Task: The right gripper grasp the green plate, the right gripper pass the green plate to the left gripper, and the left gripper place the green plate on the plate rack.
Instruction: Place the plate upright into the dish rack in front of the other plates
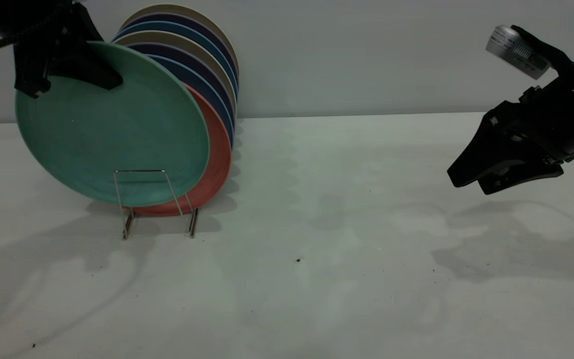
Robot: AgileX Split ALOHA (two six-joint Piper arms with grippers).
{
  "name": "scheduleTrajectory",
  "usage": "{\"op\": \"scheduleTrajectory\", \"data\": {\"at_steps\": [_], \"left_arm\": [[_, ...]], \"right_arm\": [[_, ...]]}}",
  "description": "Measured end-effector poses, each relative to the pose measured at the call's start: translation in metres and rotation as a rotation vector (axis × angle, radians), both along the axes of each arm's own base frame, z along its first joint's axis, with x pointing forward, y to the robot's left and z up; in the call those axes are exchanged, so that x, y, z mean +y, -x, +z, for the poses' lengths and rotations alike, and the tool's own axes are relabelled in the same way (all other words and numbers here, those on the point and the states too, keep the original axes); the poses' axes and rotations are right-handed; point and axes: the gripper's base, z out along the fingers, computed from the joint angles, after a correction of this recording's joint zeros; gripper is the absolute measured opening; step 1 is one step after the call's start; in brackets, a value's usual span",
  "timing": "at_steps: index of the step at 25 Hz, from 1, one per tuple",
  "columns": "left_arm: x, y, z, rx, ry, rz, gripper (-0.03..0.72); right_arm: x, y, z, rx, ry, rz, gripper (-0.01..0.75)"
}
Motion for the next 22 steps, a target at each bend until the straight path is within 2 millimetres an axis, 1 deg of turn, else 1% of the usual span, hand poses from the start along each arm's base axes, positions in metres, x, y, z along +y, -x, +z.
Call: {"op": "scheduleTrajectory", "data": {"at_steps": [9, 15, 17, 22], "left_arm": [[0.000, -0.005, -0.022, 0.036, -0.012, -0.009, 0.124], [0.001, -0.007, -0.023, 0.024, -0.015, -0.003, 0.130], [0.001, -0.007, -0.023, 0.024, -0.015, -0.003, 0.153], [0.001, -0.007, -0.022, 0.023, -0.012, -0.002, 0.302]], "right_arm": [[0.000, 0.000, 0.000, 0.000, 0.000, 0.000, 0.574], [0.000, 0.000, 0.000, 0.000, 0.000, 0.000, 0.574], [0.000, 0.000, 0.000, 0.000, 0.000, 0.000, 0.574], [0.000, 0.000, 0.000, 0.000, 0.000, 0.000, 0.574]]}}
